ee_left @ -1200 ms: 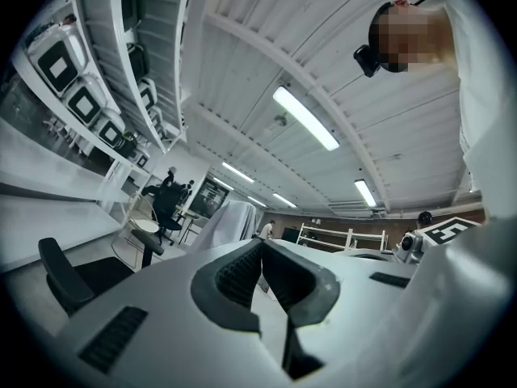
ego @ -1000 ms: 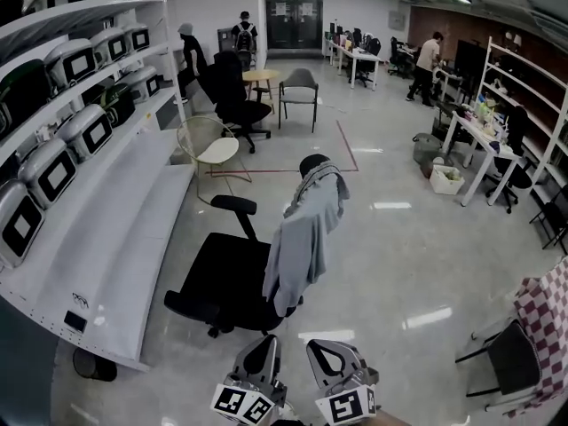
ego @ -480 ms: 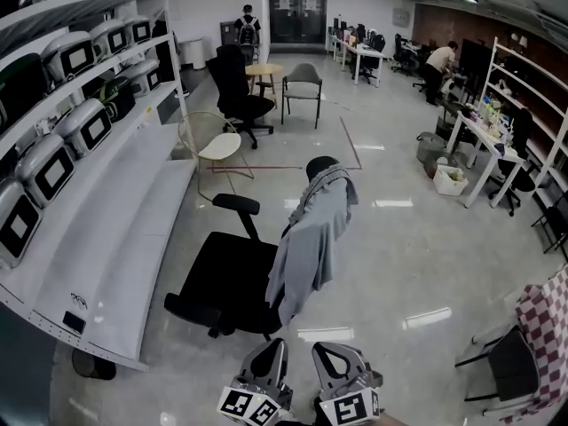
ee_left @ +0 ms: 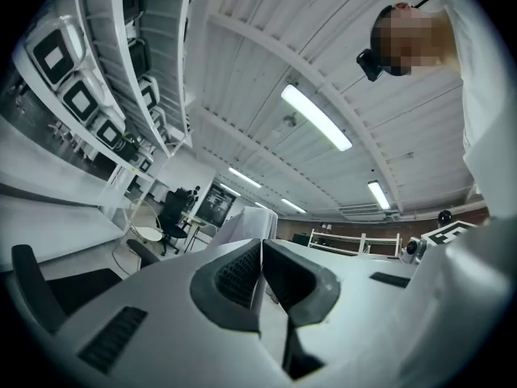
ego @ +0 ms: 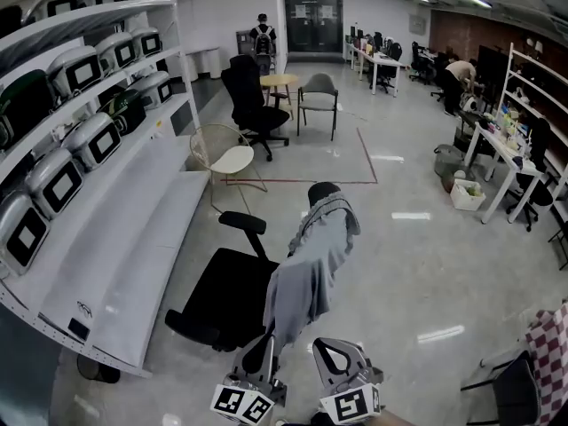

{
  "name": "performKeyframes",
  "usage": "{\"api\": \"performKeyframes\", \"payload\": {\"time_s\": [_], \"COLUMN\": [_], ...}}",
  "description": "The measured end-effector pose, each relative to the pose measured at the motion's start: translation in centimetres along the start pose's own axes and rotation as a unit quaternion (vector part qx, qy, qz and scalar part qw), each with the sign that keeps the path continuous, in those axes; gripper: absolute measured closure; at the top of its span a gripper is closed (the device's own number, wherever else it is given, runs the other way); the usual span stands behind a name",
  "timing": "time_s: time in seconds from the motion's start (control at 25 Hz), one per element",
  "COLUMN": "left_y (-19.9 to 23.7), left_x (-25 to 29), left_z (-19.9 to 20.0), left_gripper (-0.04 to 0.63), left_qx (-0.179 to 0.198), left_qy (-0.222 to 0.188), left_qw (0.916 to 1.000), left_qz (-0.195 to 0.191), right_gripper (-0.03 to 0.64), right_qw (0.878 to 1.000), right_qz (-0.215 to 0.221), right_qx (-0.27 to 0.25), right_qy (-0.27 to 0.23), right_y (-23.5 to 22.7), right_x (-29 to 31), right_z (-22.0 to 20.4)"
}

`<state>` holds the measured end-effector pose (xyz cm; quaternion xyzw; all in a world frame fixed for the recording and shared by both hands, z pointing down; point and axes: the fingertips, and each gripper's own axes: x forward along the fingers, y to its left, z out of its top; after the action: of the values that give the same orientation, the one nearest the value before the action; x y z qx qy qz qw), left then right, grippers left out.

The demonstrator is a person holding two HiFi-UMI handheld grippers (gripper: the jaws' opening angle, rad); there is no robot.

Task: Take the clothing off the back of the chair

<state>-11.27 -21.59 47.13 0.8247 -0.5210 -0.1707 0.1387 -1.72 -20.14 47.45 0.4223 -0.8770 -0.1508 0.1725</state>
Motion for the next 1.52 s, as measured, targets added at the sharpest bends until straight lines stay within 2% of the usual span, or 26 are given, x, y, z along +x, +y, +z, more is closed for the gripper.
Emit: {"api": "performKeyframes", "payload": {"time_s": [0.24,0.4,0.44,0.48,0.52,0.68,0.72,0.8,0.92,1.2,1.52], "left_y": [0.9,1.7,1.9,2.1,2.3,3.3,3.5,3.7,3.9,4.2,3.6], "left_x": [3.7,5.2,5.6,6.0,6.5,8.1,8.5,9.3,10.1,11.5,13.0], "left_z": [0.5,0.1,0.0,0.0,0.1,1.1,1.2,1.0,1.0,0.9,0.8], "left_gripper": [0.584,0.583,0.571,0.532,0.502,0.477,0.455,0.389,0.341,0.299,0.290], "left_qx": [0.019,0.025,0.025,0.025,0.025,0.032,0.030,0.025,0.023,0.001,-0.029], "left_qy": [-0.016,-0.006,-0.004,-0.002,0.001,0.008,0.013,0.026,0.039,0.058,0.072], "left_qw": [0.9990,0.9985,0.9986,0.9988,0.9989,0.9992,0.9994,0.9993,0.9986,0.9953,0.9878], "left_qz": [0.036,0.048,0.046,0.043,0.038,0.020,0.013,-0.005,-0.029,-0.077,-0.135], "right_gripper": [0.598,0.597,0.597,0.597,0.597,0.594,0.578,0.505,0.469,0.436,0.420], "right_qw": [0.999,0.999,0.999,1.000,1.000,1.000,1.000,0.999,0.999,0.999,0.998], "right_qz": [0.029,0.038,0.035,0.030,0.025,0.013,0.012,0.007,-0.006,-0.021,-0.006], "right_qx": [0.001,0.006,0.004,0.003,0.004,0.010,0.013,0.024,0.032,0.033,0.043], "right_qy": [-0.015,-0.005,-0.003,-0.002,0.000,0.006,0.010,0.019,0.025,0.031,0.043], "right_y": [-3.4,-4.2,-4.5,-4.9,-5.3,-6.2,-6.4,-7.0,-8.2,-9.8,-10.0], "right_x": [2.5,3.9,4.2,4.6,5.1,6.6,7.1,7.9,8.9,10.7,12.6], "right_z": [-1.2,-2.2,-2.3,-2.4,-2.5,-2.4,-2.6,-3.0,-3.1,-3.0,-3.6]}}
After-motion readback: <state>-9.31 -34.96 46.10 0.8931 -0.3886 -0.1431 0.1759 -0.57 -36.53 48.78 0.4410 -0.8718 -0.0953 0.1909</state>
